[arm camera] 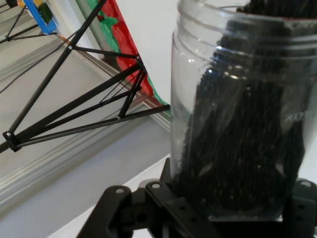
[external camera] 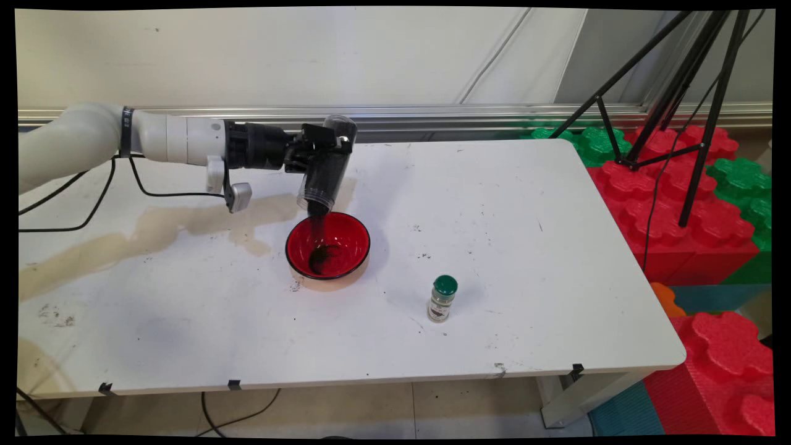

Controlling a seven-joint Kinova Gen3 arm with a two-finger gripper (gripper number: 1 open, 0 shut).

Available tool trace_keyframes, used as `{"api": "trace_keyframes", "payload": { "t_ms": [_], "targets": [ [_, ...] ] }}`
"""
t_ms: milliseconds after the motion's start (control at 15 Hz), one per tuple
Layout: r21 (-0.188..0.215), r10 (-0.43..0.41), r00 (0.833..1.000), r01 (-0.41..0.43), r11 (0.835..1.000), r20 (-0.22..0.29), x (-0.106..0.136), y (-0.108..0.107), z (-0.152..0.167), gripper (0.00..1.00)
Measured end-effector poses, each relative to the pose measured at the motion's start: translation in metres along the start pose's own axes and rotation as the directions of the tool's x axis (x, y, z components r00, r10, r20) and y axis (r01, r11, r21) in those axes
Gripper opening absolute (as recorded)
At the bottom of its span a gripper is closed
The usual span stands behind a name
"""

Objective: Pour the black seasoning powder in the red bowl

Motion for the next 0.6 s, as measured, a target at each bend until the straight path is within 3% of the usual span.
{"api": "trace_keyframes", "payload": {
  "t_ms": [600],
  "targets": [
    [0.023,0.041,0.999,-0.041,0.999,0.0,0.0029,-0.0004,0.0003,0.0]
  ]
}}
